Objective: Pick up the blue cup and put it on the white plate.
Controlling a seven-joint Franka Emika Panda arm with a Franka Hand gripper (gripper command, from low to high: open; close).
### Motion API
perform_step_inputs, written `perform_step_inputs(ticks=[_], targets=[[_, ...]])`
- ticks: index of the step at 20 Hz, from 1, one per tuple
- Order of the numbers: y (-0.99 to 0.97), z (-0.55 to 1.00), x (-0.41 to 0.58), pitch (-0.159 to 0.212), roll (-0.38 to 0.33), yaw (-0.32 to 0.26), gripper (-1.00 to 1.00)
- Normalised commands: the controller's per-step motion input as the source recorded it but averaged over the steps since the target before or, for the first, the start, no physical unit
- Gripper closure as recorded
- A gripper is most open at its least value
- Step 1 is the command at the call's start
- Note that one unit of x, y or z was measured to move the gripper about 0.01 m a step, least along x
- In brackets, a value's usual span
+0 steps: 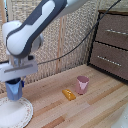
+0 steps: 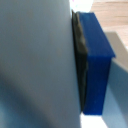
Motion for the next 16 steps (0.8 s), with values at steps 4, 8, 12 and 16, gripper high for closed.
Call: perform_step_inputs(ticks=[4, 8, 12, 16], targets=[[0.20, -0.35, 0.278, -0.059, -0.122, 0.022, 1.00], [0.24, -0.13, 0.341, -0.100, -0.038, 0.000, 1.00], [0.33, 0.01, 0.235, -0.097, -0.001, 0.000, -1.00], [0.04, 0.39, 0.119, -0.033, -0.010, 0.017, -1.00]])
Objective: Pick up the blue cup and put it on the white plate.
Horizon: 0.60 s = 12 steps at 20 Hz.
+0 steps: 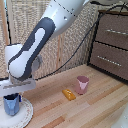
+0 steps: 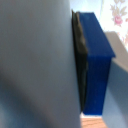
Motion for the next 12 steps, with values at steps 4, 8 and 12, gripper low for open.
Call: perform_step_inputs(ticks=[4, 8, 12], targets=[[-0.31, 0.75, -0.007, 0.000, -0.122, 0.021, -1.00], [-0.31, 0.69, 0.059, -0.046, -0.146, 0.034, -1.00], [-0.34, 0.58, 0.182, -0.147, -0.138, 0.063, -1.00]])
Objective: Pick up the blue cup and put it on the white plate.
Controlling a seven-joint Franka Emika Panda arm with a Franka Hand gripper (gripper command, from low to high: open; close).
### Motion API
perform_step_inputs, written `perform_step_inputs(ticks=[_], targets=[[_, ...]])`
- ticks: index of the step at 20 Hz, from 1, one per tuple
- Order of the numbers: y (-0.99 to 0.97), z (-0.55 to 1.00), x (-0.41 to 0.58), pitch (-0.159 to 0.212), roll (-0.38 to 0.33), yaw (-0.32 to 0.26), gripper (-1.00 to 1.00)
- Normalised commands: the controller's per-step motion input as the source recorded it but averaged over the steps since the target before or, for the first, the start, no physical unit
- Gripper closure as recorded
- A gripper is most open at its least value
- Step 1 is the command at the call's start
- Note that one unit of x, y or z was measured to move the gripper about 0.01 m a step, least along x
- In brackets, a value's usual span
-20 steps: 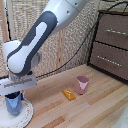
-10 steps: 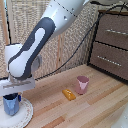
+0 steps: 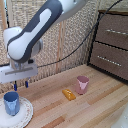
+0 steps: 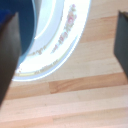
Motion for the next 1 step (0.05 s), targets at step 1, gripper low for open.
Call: perform_step_inputs(ticks=[1], targets=[[-0.31, 0.33, 0.411, -0.227, -0.172, 0.083, -1.00]])
